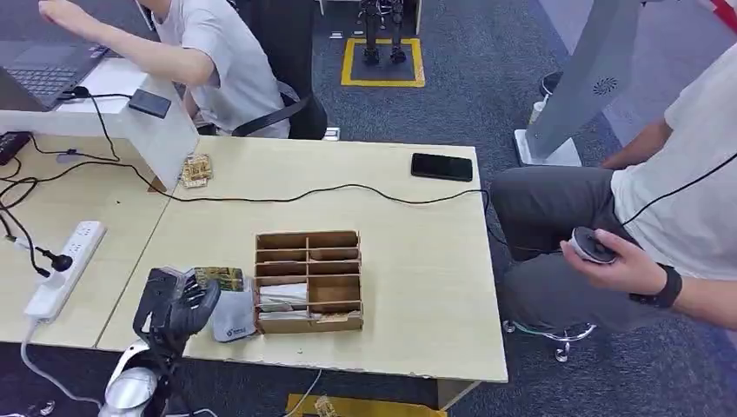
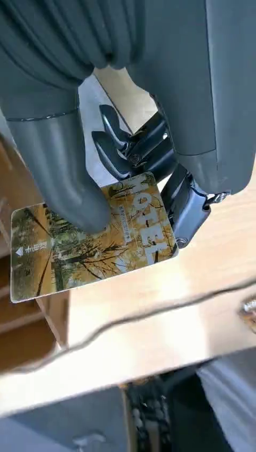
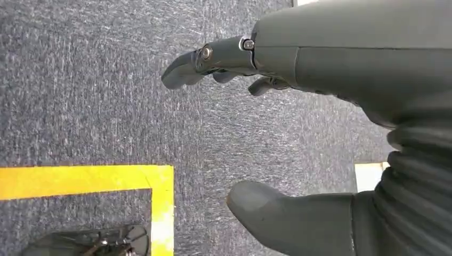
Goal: Pass the card to the sensor for recognition and then transmit it.
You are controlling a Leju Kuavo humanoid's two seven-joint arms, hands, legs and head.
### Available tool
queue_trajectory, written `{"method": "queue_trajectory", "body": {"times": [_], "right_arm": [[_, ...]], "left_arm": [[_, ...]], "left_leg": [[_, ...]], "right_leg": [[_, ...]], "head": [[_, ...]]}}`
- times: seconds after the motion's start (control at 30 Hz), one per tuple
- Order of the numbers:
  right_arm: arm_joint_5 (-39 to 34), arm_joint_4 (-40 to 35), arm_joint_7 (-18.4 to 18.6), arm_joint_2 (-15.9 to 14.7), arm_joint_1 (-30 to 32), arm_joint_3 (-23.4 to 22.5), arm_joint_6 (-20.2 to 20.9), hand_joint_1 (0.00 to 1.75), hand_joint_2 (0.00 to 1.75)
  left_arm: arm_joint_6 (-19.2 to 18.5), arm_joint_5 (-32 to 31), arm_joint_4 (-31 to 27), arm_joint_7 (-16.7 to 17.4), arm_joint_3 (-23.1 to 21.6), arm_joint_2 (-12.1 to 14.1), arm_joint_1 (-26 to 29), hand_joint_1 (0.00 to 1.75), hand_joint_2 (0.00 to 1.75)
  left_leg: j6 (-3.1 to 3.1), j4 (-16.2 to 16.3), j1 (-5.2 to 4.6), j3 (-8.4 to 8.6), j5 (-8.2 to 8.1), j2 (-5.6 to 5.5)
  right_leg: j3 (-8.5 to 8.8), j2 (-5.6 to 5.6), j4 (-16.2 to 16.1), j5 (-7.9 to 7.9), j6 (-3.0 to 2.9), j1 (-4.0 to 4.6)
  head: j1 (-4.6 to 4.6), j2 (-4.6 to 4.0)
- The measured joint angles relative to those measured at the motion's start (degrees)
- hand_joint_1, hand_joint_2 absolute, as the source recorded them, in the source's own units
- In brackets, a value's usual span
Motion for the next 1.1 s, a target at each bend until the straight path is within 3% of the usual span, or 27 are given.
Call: {"method": "queue_trajectory", "body": {"times": [0.17, 0.3, 0.7, 0.83, 1.1], "right_arm": [[0.00, 1.18, 0.20, -0.33, -0.05, 0.00, -0.57, 0.00, 1.75], [0.00, 1.86, 0.33, -0.55, -0.17, 0.02, -1.05, 0.00, 1.75], [0.00, 3.57, 0.35, -1.57, -0.60, 2.73, -0.85, 0.00, 1.75], [0.02, 4.55, 0.35, -2.23, -0.72, 3.80, -1.23, 0.00, 1.75], [0.02, 5.60, 1.05, -3.08, -0.68, 4.72, -1.31, 0.00, 1.75]], "left_arm": [[3.01, 3.60, -0.89, -2.57, 0.92, -0.04, -2.13, 1.75, 1.75], [6.47, 0.95, -1.31, -5.36, 1.07, -0.17, -3.97, 1.75, 1.75], [23.41, -26.11, 0.83, -11.19, 1.18, 0.48, -12.24, 1.75, 1.75], [25.59, -31.15, 3.06, -11.21, 1.20, 1.49, -14.93, 1.75, 1.75], [26.36, -32.99, 5.60, -11.21, 1.27, 2.95, -18.24, 1.75, 1.75]], "left_leg": [[0.00, 0.00, 0.01, -0.01, 0.00, 0.00], [0.00, 0.00, 0.01, -0.02, 0.00, 0.00], [0.00, 0.01, 0.01, -0.03, 0.01, 0.00], [0.00, 0.01, 0.01, -0.02, 0.01, 0.01], [0.01, 0.01, 0.01, -0.04, 0.01, 0.01]], "right_leg": [[-0.01, 0.00, 0.00, 0.00, 0.00, 0.01], [-0.01, 0.00, 0.00, 0.00, 0.00, 0.00], [-0.02, 0.00, 0.00, 0.01, 0.00, 0.01], [-0.03, 0.01, 0.01, 0.01, -0.01, 0.01], [-0.04, 0.01, 0.01, 0.01, -0.01, 0.01]], "head": [[0.00, 0.00], [-0.02, 0.00], [-0.02, 0.00], [0.00, 0.00], [0.00, 0.00]]}}
